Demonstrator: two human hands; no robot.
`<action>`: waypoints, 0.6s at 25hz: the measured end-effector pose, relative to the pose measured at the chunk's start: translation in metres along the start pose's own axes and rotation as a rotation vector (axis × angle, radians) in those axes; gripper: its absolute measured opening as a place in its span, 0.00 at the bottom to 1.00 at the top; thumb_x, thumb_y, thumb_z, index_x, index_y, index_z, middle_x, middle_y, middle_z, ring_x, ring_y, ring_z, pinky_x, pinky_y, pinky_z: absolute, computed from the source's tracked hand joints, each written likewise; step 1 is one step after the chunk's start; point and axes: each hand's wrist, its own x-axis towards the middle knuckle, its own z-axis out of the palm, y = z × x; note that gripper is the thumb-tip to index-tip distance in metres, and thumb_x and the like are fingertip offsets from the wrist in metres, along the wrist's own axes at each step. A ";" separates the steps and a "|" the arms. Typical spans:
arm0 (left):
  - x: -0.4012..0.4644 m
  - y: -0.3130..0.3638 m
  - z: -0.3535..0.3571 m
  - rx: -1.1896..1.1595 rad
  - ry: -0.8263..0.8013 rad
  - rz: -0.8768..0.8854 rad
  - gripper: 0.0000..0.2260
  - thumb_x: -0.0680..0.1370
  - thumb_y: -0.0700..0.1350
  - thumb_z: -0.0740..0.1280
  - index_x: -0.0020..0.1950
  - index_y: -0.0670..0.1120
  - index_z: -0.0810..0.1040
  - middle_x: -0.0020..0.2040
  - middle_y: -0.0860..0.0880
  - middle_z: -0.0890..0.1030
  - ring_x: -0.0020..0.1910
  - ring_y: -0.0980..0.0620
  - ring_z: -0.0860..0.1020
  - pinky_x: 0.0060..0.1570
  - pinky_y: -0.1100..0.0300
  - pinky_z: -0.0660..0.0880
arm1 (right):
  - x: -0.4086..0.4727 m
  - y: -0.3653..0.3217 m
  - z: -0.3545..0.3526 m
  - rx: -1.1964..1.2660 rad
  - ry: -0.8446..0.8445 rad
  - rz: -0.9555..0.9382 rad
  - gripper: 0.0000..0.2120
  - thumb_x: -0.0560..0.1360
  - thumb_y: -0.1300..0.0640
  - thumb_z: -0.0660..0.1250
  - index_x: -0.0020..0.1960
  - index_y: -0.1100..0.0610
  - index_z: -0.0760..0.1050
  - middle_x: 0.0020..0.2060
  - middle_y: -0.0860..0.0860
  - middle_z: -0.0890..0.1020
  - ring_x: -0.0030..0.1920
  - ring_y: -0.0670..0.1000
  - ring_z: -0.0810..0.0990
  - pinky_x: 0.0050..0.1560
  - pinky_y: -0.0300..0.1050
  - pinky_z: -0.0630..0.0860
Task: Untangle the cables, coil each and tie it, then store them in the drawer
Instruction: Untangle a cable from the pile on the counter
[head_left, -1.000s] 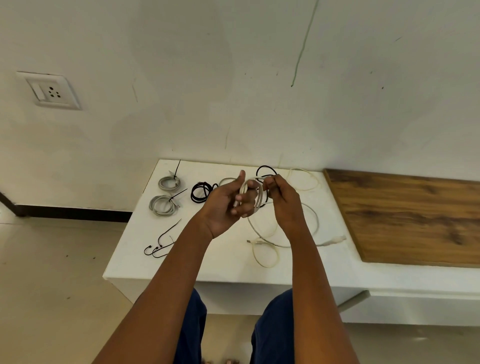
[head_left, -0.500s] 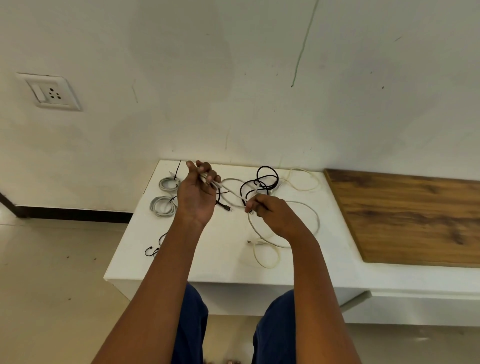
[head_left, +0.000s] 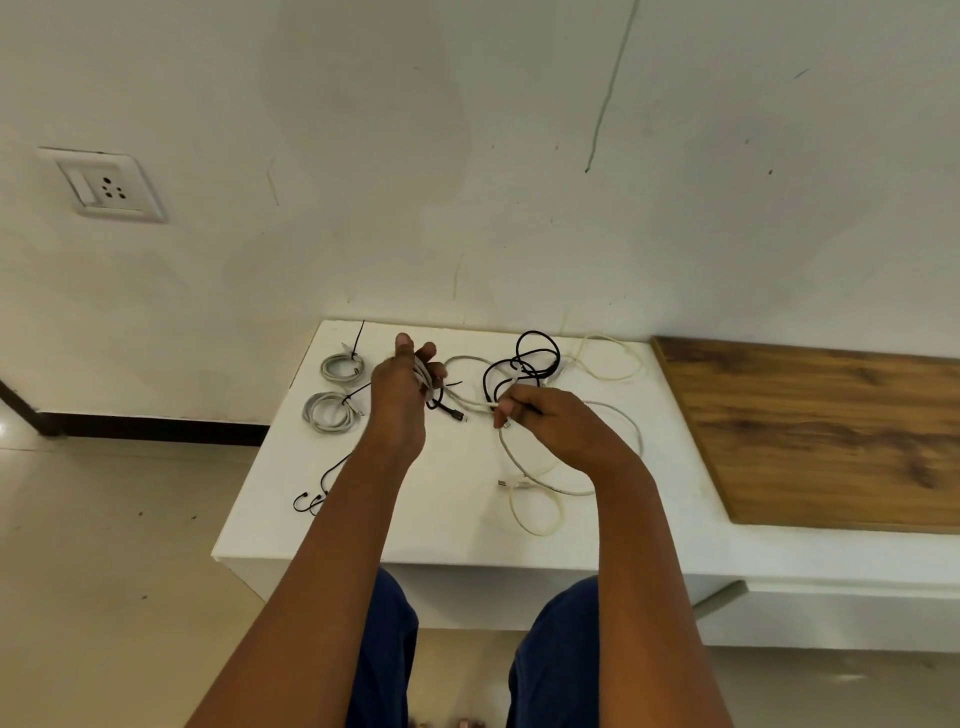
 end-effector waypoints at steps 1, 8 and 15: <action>0.001 0.005 -0.003 -0.171 -0.065 -0.065 0.13 0.83 0.42 0.53 0.39 0.48 0.67 0.30 0.53 0.76 0.22 0.58 0.72 0.29 0.65 0.71 | -0.001 0.003 0.001 -0.019 -0.017 0.038 0.15 0.80 0.53 0.57 0.37 0.44 0.73 0.48 0.55 0.82 0.52 0.56 0.77 0.59 0.50 0.70; -0.006 0.034 -0.014 -0.908 -0.367 -0.376 0.07 0.69 0.34 0.55 0.41 0.41 0.70 0.26 0.50 0.70 0.20 0.56 0.67 0.32 0.66 0.63 | 0.003 0.019 0.008 -0.057 0.059 0.228 0.14 0.81 0.51 0.55 0.42 0.49 0.76 0.49 0.55 0.82 0.48 0.54 0.77 0.48 0.46 0.69; -0.008 0.034 -0.003 -0.847 -0.253 -0.206 0.09 0.74 0.32 0.54 0.37 0.44 0.66 0.30 0.51 0.68 0.23 0.54 0.67 0.37 0.63 0.64 | -0.001 0.010 0.002 0.077 -0.014 0.199 0.14 0.81 0.53 0.57 0.40 0.51 0.76 0.50 0.62 0.79 0.41 0.51 0.72 0.45 0.38 0.69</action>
